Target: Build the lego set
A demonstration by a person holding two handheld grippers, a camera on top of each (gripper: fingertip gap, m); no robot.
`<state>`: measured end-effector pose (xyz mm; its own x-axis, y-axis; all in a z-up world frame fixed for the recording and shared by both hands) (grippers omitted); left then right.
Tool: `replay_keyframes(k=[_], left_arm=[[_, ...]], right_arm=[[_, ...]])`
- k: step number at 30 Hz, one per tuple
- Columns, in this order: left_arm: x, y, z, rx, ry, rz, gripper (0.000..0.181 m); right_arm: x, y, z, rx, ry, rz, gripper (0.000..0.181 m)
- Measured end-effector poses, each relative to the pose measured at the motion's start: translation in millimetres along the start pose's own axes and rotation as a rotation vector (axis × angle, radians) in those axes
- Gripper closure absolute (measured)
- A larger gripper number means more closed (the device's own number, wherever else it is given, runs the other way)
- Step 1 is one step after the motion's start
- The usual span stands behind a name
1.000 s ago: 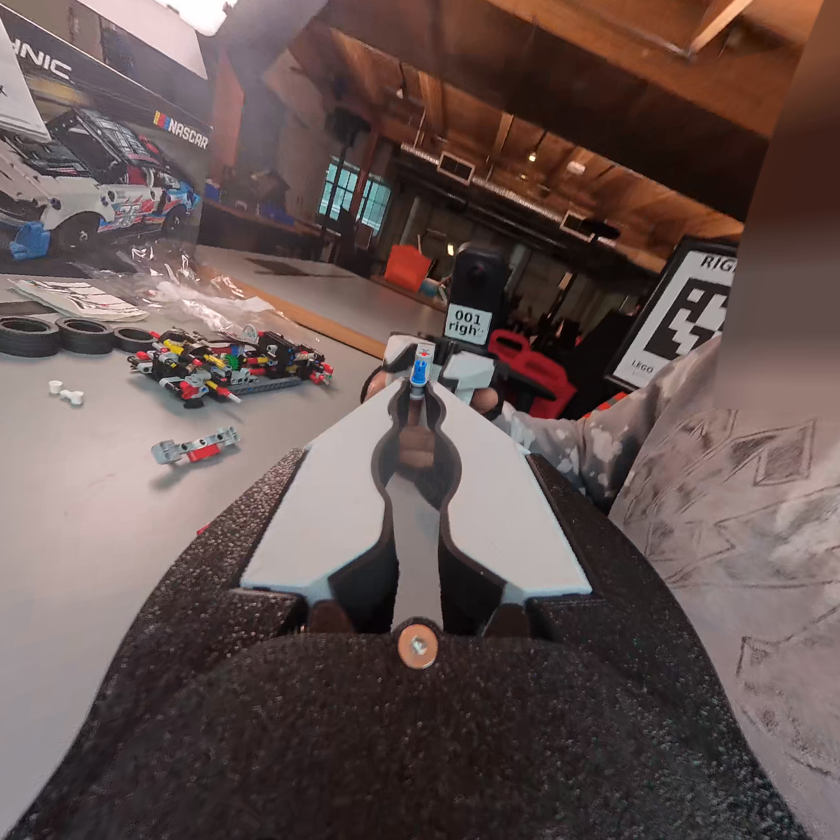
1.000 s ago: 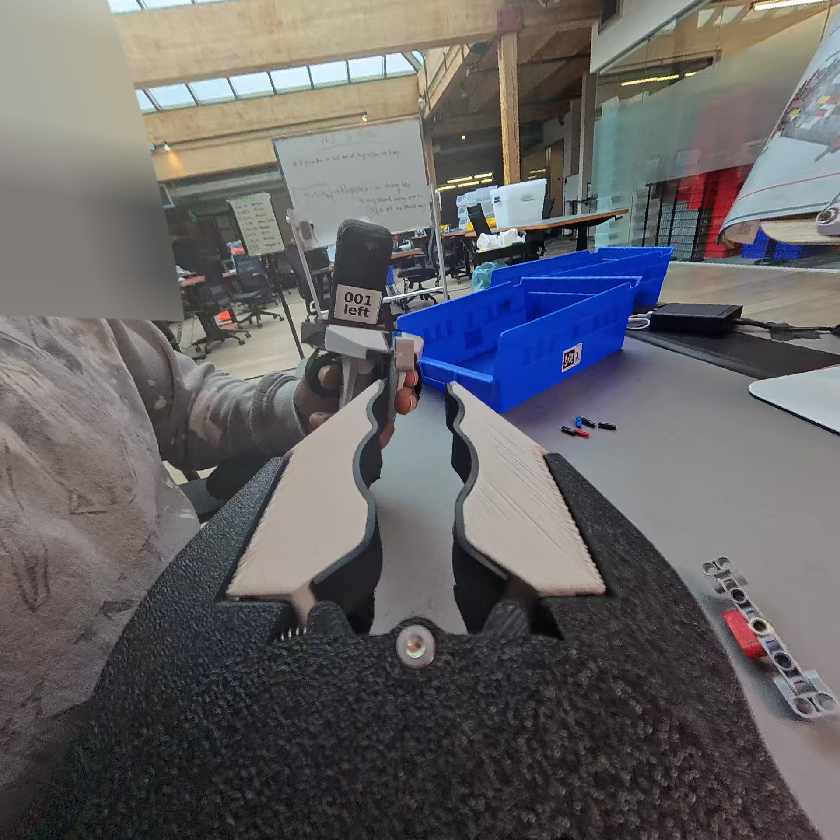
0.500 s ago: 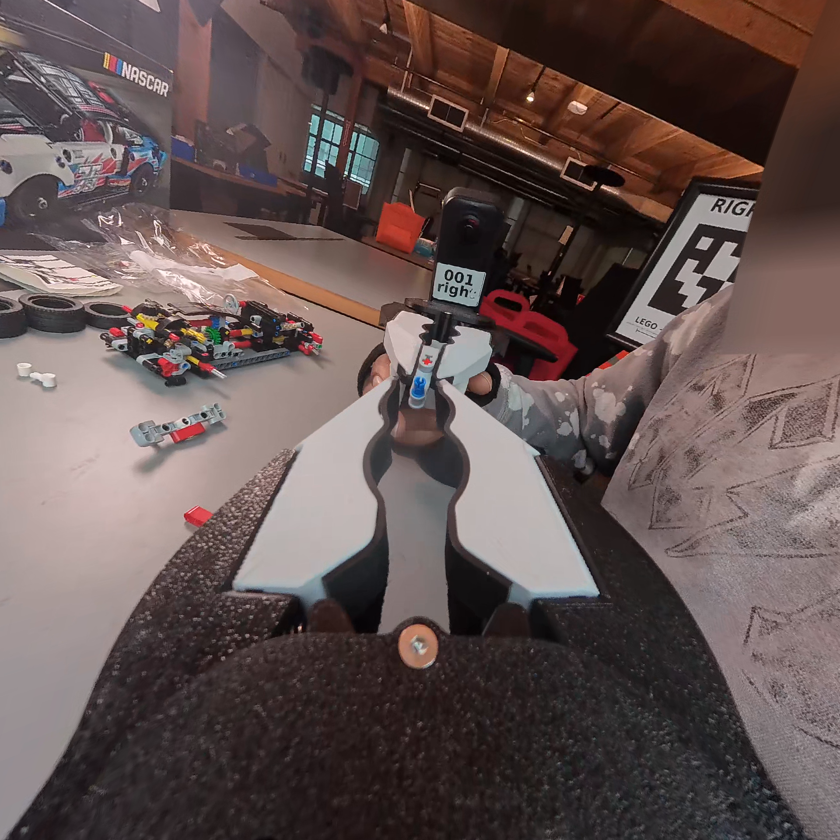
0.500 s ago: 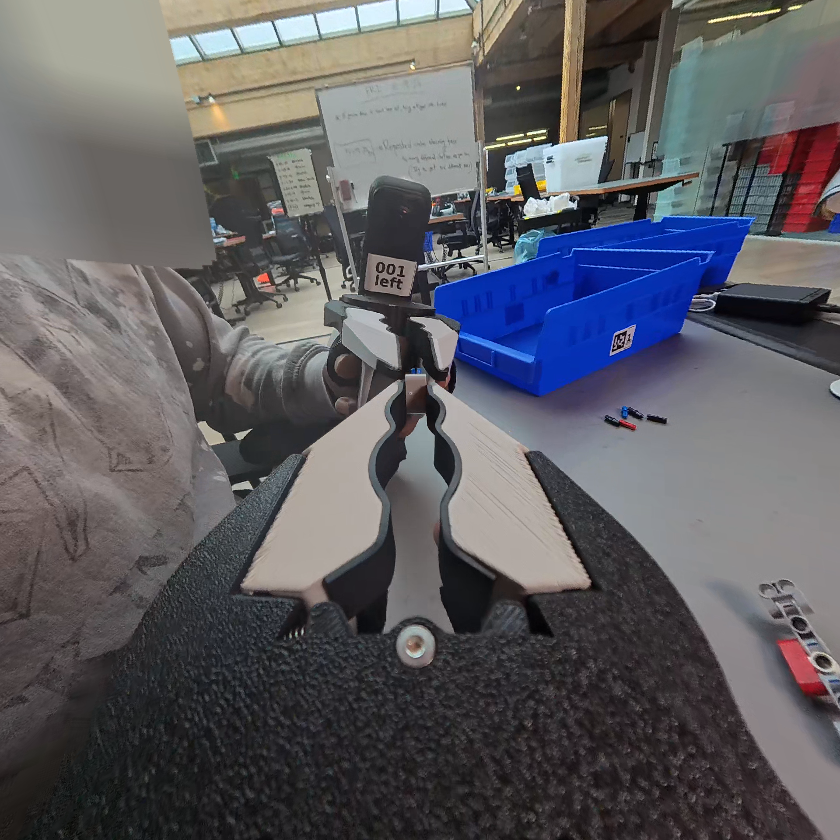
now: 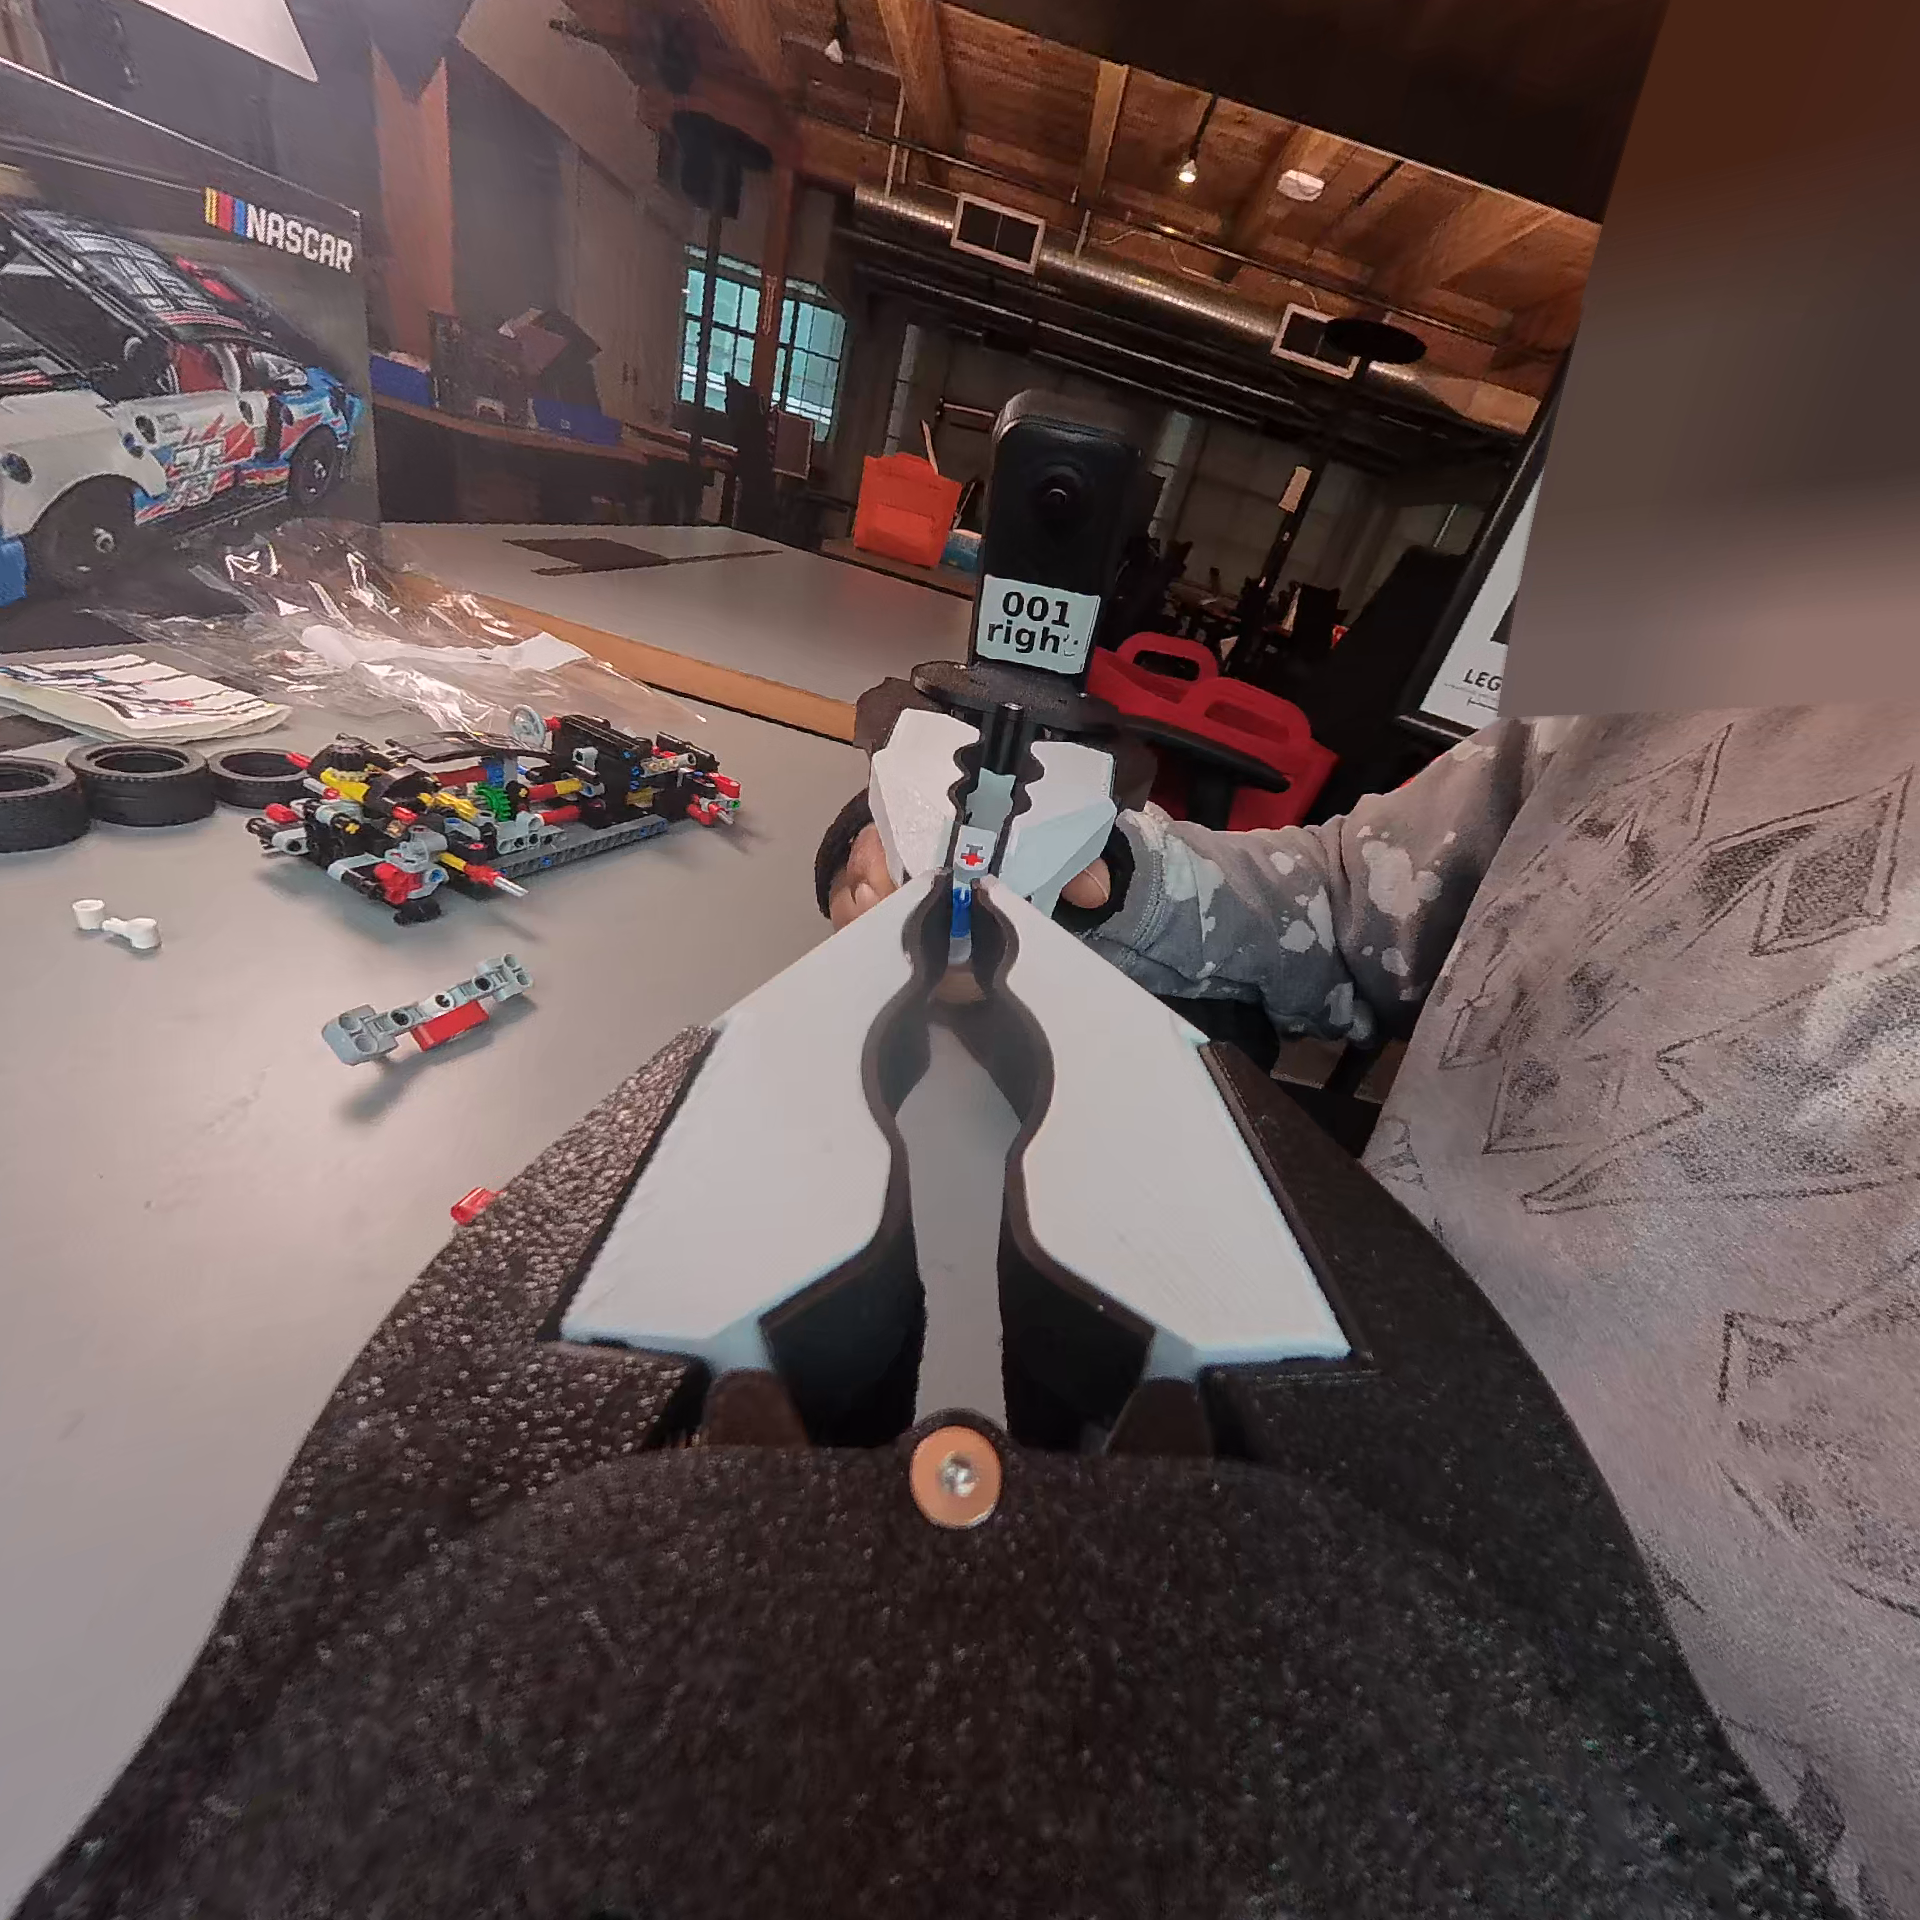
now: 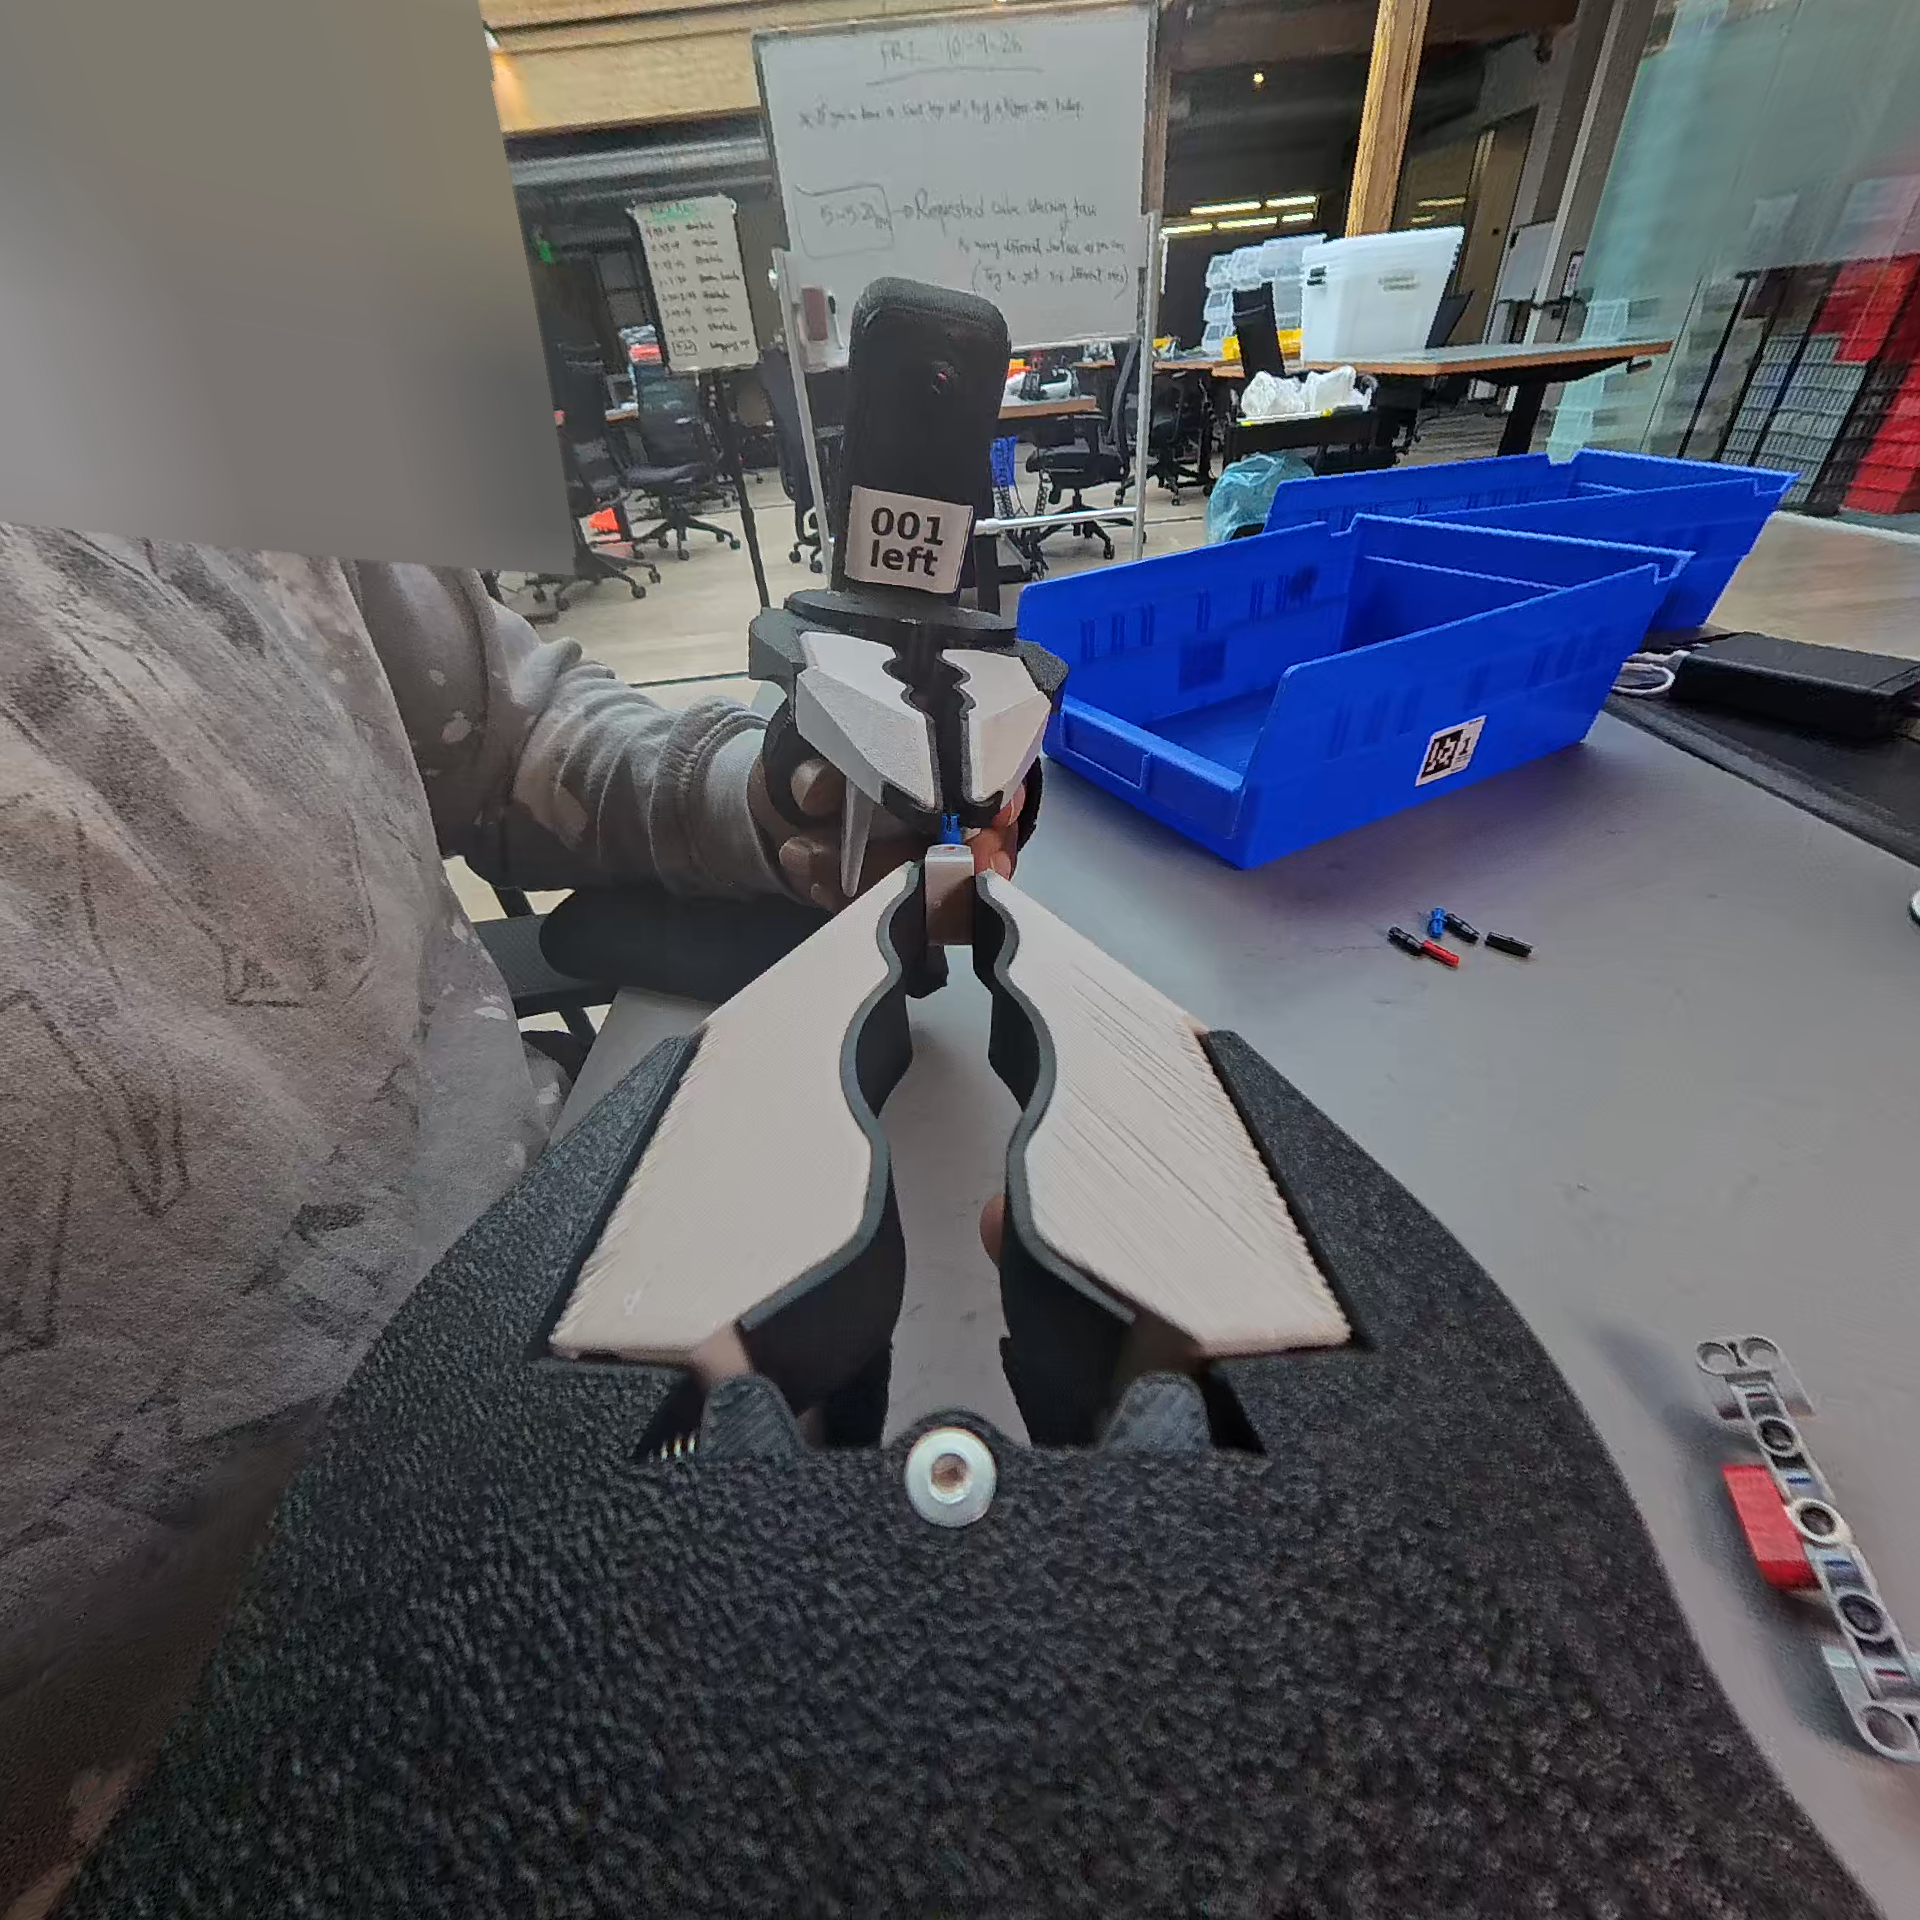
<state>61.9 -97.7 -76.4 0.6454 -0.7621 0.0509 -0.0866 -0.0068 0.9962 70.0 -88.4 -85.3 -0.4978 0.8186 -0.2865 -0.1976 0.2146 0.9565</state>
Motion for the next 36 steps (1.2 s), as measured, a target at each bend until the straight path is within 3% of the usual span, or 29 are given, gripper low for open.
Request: replay_keyframes(k=[9, 11, 12, 13, 15, 16, 17, 19, 21, 28, 33, 36], left_arm=[[2, 0, -7, -0.019, -0.013, -0.047, 0.181], [-13, 41, 11, 0.165, 0.035, -0.022, 0.181], [-24, 60, 24, 0.206, 0.084, -0.037, 0.181], [-27, 66, 29, 0.184, 0.110, -0.109, 0.181], [-24, 40, 22, 0.017, 0.091, -0.164, 0.181], [-26, 22, 18, -0.047, 0.091, -0.153, 0.181], [-24, 8, 14, -0.086, 0.072, -0.120, 0.181], [-16, -8, 7, -0.120, 0.018, -0.032, 0.160], [-8, -17, 0, -0.160, -0.014, -0.039, 0.159], [-1, -22, -9, -0.224, -0.035, -0.118, 0.178], [0, -7, -8, -0.140, -0.010, -0.120, 0.179], [1, -2, -8, -0.091, -0.029, -0.090, 0.179]], right_arm=[[3, -5, 5, -0.054, -0.004, 0.012, 0.176], [21, -49, 5, -0.283, -0.107, 0.112, 0.177], [21, -65, 4, -0.315, -0.096, 0.080, 0.176], [14, -48, 4, -0.221, -0.073, 0.056, 0.177], [13, -2, 10, -0.052, -0.081, 0.071, 0.177], [16, 5, 10, -0.045, -0.098, 0.095, 0.177], [19, 5, 10, -0.055, -0.114, 0.124, 0.177], [19, 2, 9, -0.040, -0.109, 0.109, 0.177], [17, -4, 7, -0.051, -0.107, 0.104, 0.176], [11, -9, 3, -0.090, -0.104, 0.140, 0.176], [6, 3, 2, 0.002, -0.089, 0.125, 0.176], [7, 2, -2, 0.006, -0.103, 0.149, 0.165]])
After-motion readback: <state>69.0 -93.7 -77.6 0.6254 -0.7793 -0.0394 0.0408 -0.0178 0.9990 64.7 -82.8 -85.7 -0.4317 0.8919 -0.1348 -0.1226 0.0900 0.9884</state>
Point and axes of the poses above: each gripper's, where its closed fingertips meet, z back along the fingers, y out of its top, x = y × z across the jaws, the point moved 1 cm from there along z, back along the fingers, and after that the axes turned 12 degrees about -z, right-handed, at the moved point
